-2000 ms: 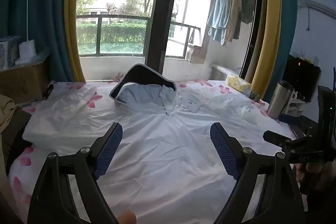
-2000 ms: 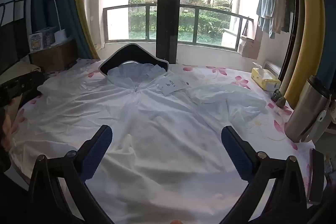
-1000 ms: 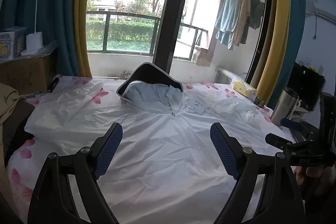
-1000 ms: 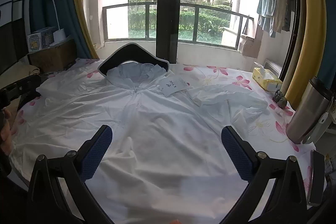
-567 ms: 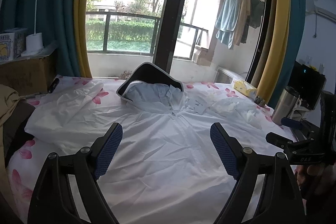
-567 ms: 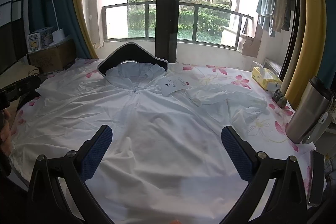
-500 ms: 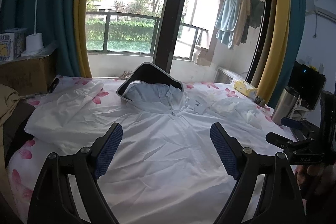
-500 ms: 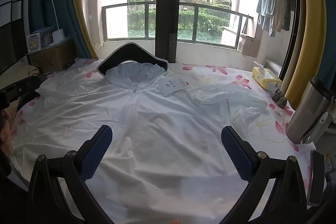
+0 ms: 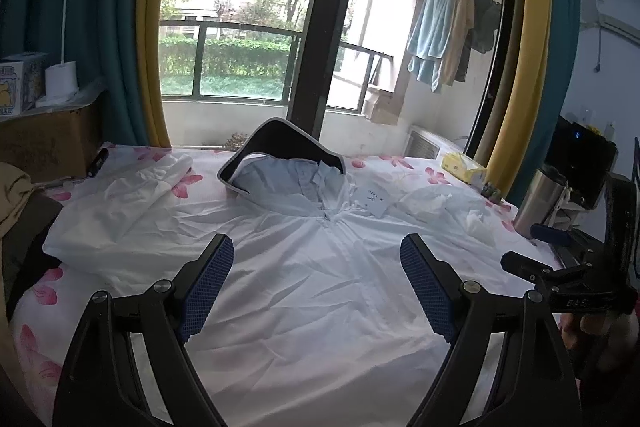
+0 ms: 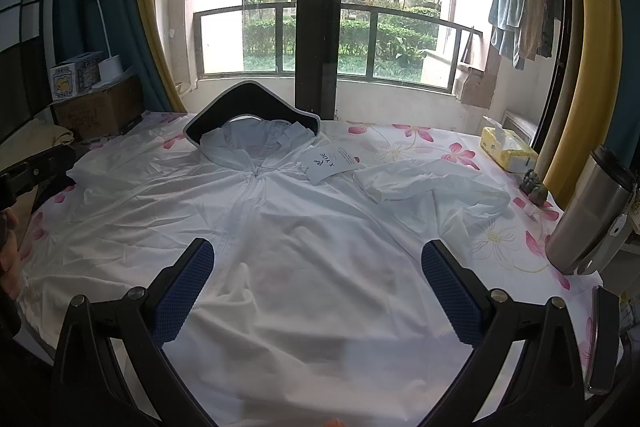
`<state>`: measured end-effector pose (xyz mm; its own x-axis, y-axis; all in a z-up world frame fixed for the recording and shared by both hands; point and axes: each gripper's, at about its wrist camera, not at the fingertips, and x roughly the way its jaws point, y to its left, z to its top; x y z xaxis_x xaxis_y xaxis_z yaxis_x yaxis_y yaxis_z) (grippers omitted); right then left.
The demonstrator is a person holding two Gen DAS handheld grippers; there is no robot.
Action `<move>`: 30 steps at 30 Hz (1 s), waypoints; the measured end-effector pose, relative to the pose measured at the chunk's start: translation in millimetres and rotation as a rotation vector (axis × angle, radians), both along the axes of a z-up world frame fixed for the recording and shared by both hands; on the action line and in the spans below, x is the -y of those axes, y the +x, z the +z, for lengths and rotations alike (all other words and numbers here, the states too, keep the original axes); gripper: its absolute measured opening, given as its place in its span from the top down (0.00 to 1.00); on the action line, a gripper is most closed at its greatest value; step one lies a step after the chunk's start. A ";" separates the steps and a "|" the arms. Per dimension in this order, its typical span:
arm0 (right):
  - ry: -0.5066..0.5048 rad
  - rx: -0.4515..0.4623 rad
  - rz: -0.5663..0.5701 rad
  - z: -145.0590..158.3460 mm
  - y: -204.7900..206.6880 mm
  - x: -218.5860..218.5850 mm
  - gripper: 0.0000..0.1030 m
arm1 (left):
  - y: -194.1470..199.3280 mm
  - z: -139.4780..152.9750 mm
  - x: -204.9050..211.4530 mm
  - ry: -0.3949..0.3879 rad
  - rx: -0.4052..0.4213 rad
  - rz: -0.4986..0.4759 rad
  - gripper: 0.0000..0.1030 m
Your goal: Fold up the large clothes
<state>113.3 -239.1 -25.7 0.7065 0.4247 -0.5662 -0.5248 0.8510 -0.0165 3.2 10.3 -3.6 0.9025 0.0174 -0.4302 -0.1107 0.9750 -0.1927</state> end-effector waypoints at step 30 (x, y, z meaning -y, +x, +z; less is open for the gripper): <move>-0.003 -0.010 -0.002 -3.8 9.2 -0.6 0.01 | 1.2 4.2 0.3 0.002 0.015 0.028 0.15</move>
<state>122.4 -238.5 -29.5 0.7014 0.4217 -0.5747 -0.5236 0.8519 -0.0139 4.5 10.0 0.5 0.9078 0.0437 -0.4170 -0.1351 0.9720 -0.1923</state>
